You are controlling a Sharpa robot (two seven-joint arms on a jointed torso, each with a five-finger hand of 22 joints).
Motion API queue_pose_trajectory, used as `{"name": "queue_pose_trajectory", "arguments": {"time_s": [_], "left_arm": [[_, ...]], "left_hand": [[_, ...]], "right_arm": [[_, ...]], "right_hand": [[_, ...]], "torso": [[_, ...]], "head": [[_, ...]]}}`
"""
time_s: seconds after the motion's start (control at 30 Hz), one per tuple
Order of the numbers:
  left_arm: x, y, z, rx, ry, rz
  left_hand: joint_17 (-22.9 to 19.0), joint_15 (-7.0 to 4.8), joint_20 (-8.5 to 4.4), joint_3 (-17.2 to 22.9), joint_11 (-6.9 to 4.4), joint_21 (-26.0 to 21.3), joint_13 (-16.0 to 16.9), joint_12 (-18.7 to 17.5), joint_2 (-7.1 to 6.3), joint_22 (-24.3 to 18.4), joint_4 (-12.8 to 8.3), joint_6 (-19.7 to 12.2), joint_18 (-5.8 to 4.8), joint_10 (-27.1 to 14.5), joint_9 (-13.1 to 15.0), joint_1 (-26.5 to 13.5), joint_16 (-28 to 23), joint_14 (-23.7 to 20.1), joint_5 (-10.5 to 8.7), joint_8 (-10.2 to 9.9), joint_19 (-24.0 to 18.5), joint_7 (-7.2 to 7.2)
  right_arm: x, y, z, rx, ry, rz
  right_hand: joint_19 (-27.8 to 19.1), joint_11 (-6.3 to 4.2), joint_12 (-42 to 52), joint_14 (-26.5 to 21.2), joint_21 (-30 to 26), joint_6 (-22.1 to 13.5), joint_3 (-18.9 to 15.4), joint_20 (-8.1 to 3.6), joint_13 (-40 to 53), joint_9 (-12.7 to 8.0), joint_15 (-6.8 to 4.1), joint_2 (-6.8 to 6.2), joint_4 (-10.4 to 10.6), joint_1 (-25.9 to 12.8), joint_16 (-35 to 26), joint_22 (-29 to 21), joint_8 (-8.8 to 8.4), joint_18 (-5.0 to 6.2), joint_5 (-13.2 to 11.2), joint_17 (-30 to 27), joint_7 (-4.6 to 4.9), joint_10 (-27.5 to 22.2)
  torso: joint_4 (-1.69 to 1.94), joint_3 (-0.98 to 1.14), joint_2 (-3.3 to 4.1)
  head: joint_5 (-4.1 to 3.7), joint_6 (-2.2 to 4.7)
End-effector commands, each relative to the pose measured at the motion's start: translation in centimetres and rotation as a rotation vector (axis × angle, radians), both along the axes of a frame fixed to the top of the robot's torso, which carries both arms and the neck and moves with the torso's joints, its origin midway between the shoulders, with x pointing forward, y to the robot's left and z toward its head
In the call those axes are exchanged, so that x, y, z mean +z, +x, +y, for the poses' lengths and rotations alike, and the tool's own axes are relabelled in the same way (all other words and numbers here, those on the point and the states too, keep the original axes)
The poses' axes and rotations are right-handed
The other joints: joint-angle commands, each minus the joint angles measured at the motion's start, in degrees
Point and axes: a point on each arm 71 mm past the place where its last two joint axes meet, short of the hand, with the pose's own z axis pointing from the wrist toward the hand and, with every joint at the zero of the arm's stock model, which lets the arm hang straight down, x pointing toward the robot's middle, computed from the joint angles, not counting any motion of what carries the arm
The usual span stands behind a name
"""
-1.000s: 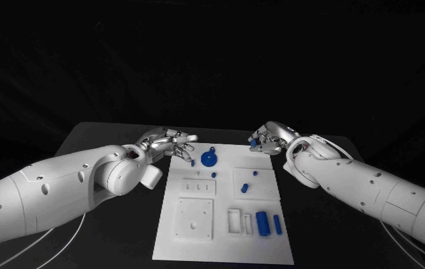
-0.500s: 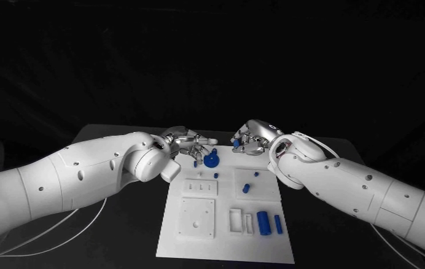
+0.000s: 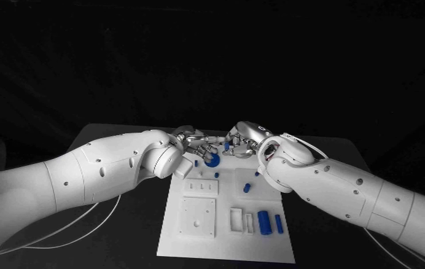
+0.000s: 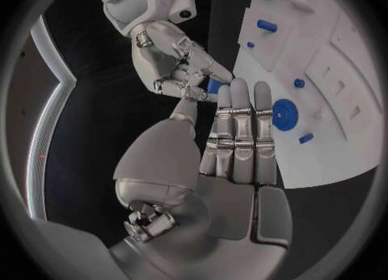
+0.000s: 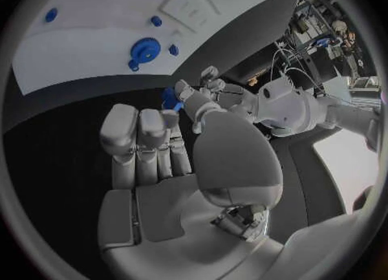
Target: Assemble the parts on the task board
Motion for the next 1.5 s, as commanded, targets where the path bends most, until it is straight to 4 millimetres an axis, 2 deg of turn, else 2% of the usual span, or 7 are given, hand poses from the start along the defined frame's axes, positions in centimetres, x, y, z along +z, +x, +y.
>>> {"name": "queue_pose_trajectory", "arguments": {"time_s": [0.03, 0.2, 0.67, 1.07, 1.3, 1.5], "left_arm": [[0.0, 0.1, -0.2, 0.031, 0.018, 0.002], [-0.1, 0.1, -0.6, 0.021, 0.027, 0.015], [-0.6, -0.2, -1.1, -0.023, 0.064, 0.049], [-0.7, -0.3, -1.5, -0.043, 0.064, 0.052], [-0.7, -0.4, -1.8, -0.057, 0.056, 0.053], [-0.7, -0.4, -1.9, -0.058, 0.048, 0.057]], "left_hand": [[0.0, -0.03, 0.0, 0.3, 0.17, -0.5, 0.1, -0.4, -0.8, -0.1, 0.6, 0.2, -0.24, 1.5, 0.0, -0.1, -0.4, 0.6, -0.04, -0.2, 0.7, -0.07], [0.2, -0.02, 0.0, 1.2, 0.18, -1.1, 0.1, -0.7, -1.26, 0.0, 1.0, 0.1, -0.28, 1.7, 0.0, -0.1, -0.7, 0.7, -0.04, -0.2, 0.9, -0.05], [0.6, -0.09, -0.06, 1.2, 0.0, -1.4, 0.1, -0.7, -0.71, 0.4, 0.7, 2.4, -0.31, 1.7, 0.0, -0.1, -0.8, 0.8, -0.02, -0.1, 1.1, -0.57], [0.7, -0.13, -0.09, 1.1, -0.07, -1.6, 0.1, -0.7, -0.33, 0.7, 0.3, 3.1, -0.35, 1.7, 0.0, 0.1, -0.9, 0.8, -0.01, -0.1, 1.1, -0.72], [0.8, -0.16, -0.1, 1.5, -0.16, -1.7, 0.1, -0.7, 0.67, 0.8, -0.4, 3.7, -0.36, 1.6, 0.0, 0.9, -0.9, 0.8, 0.04, -0.1, 1.1, -0.9], [0.9, -0.17, -0.09, 2.1, -0.19, -1.8, 0.1, -0.9, 2.26, 1.1, -1.4, 3.9, -0.35, 1.5, 0.0, 1.8, -0.9, 0.7, 0.08, -0.2, 1.0, -1.01]], "right_arm": [[0.1, -0.2, 0.4, -0.015, -0.023, -0.002], [0.2, -0.4, 0.8, -0.01, -0.02, -0.006], [0.2, -0.5, 1.3, -0.006, -0.022, -0.004], [0.0, -0.4, 1.5, -0.001, -0.027, 0.005], [-0.1, -0.4, 1.8, 0.004, -0.031, 0.01], [-0.4, -0.4, 2.0, 0.01, -0.038, 0.019]], "right_hand": [[0.3, 0.01, -0.2, 0.3, 0.4, 0.4, 0.1, -0.07, 0.1, 0.1, -0.08, -0.46, 0.4, -0.2, -0.1, 7.4, 0.25, -0.47, 0.4, 0.1, -0.12, 0.3], [0.4, -0.01, -0.3, 0.3, 0.5, 0.4, 0.0, -0.08, 0.1, 0.1, -0.08, -0.52, 0.5, -0.2, -0.1, 7.4, 0.25, -0.48, 0.6, 0.1, -0.14, 0.3], [0.4, -0.02, -0.3, 0.4, 0.5, 0.4, 0.0, -0.1, 0.1, 0.1, -0.1, -0.54, 0.7, -0.1, -0.1, 7.4, 0.24, -0.48, 0.7, 0.1, -0.14, 0.3], [0.5, -0.03, -0.3, 0.4, 0.6, 0.5, 0.0, -0.11, 0.1, 0.1, -0.11, -0.52, 0.8, -0.1, -0.1, 7.4, 0.25, -0.49, 0.7, 0.2, -0.15, 0.3], [0.5, -0.03, -0.3, 0.4, 0.6, 0.5, 0.0, -0.11, 0.1, 0.1, -0.11, -0.52, 0.8, -0.1, -0.1, 7.4, 0.25, -0.49, 0.7, 0.2, -0.15, 0.3], [0.5, -0.02, -0.3, 0.4, 0.6, 0.5, 0.0, -0.11, 0.1, 0.1, -0.12, -0.49, 0.8, 0.0, -0.1, 7.4, 0.24, -0.5, 0.8, 0.2, -0.15, 0.3]], "torso": [[0.1, 0.03, 0.04], [0.13, 0.08, 0.02], [0.09, -0.01, 0.02], [0.17, -0.05, 0.02], [0.14, -0.04, 0.02], [0.15, 0.0, 0.03]], "head": [[-0.14, -0.09], [-0.17, -0.13], [-0.26, -0.2], [-0.41, -0.25], [-0.45, -0.29], [-0.45, -0.33]]}}
